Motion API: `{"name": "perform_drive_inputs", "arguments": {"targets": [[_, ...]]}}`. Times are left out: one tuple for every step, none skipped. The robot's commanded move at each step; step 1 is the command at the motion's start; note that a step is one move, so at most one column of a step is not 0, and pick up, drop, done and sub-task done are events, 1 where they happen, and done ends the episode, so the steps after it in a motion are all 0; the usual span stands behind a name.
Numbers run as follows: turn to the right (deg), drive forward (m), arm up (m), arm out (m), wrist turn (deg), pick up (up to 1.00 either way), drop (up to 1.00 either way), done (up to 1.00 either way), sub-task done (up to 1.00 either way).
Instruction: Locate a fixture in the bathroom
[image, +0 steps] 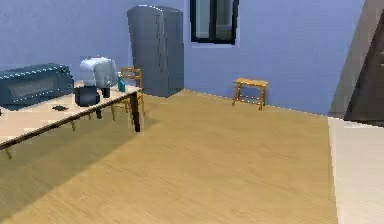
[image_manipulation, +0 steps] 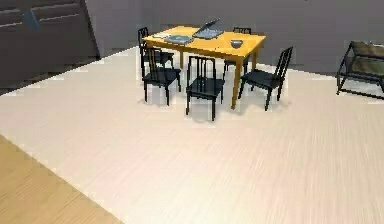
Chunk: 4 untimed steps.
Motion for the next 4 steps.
{"name": "perform_drive_inputs", "arguments": {"targets": [[45.0,0.00,0.00,0.00,0.0,0.00,0.00,0.00,0.00],[45.0,0.00,0.00,0.00,0.0,0.00,0.00,0.00,0.00],[45.0,0.00,0.00,0.00,0.0,0.00,0.00,0.00,0.00],[36.0,0.00,0.00,0.00,0.0,0.00,0.00,0.00,0.00]]}}
